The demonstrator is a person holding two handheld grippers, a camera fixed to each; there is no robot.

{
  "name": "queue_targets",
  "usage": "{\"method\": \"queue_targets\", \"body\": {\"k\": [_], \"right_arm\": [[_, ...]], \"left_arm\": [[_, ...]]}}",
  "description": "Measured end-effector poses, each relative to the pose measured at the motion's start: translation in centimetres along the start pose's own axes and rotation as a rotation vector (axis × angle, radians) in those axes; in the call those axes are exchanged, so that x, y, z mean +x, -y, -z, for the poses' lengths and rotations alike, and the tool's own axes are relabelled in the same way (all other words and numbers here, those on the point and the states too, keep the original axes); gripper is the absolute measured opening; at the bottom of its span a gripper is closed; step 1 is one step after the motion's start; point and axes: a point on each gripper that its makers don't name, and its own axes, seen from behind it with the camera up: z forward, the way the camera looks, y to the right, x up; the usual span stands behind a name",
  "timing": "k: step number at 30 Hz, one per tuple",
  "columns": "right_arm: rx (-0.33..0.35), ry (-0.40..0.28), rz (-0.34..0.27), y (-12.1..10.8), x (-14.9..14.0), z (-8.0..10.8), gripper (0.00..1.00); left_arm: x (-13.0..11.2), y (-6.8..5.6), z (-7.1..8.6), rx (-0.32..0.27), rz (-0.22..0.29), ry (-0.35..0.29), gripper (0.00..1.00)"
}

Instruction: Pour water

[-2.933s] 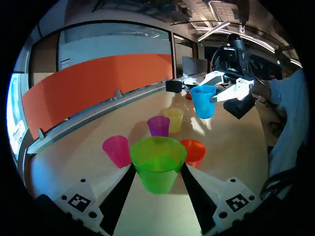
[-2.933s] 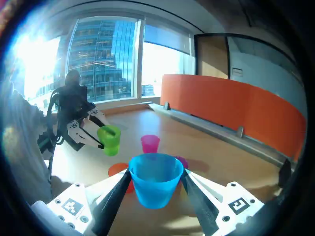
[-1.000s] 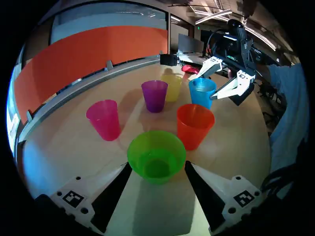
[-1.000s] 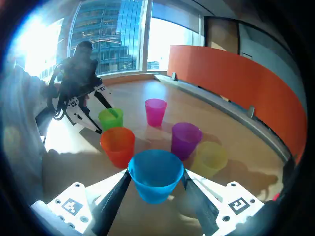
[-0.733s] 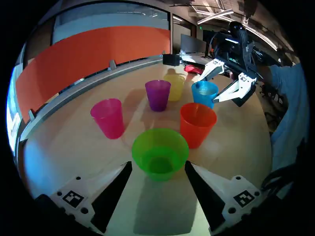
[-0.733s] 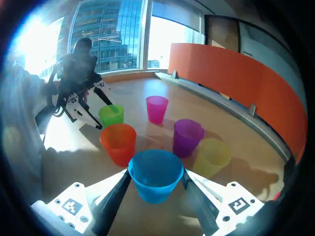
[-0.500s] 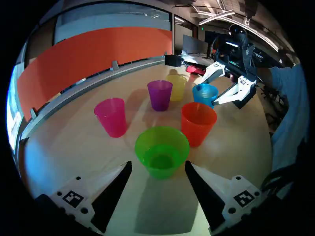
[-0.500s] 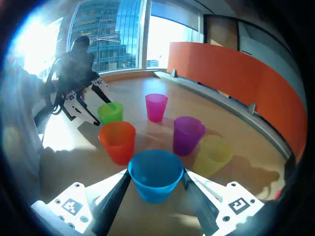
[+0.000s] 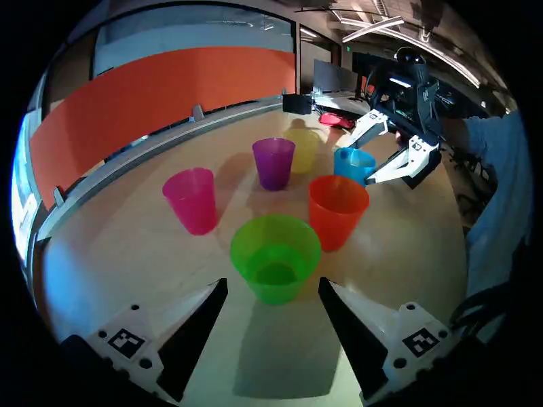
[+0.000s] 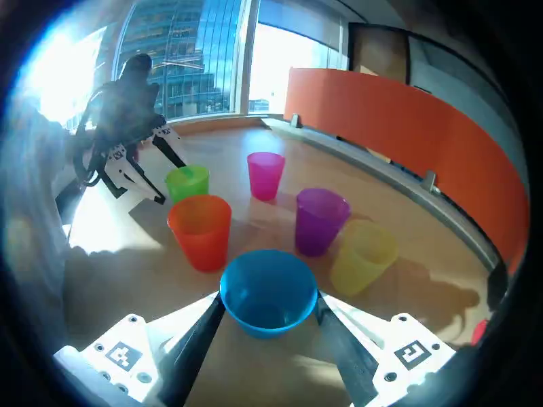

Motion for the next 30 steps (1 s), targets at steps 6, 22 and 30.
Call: {"method": "queue_targets", "body": {"k": [6,22,30], "right_arm": [[-0.01,0.004,-0.007,0.1,-0.1,0.1,1.0],[-0.068,-0.002,-0.015,0.1,-1.2,3.9,1.0],[-0.112,-0.033,-0.039,0.1,-1.6,5.8,1.0]], "left_arm": [[-0.1,-0.2,0.2,-0.001,-0.007,0.005,1.0],[-1.3,0.0,3.3,0.065,0.017,-0.009,1.0],[-1.8,-0.4,4.8,0.107,0.034,-0.027,1.0]]}}
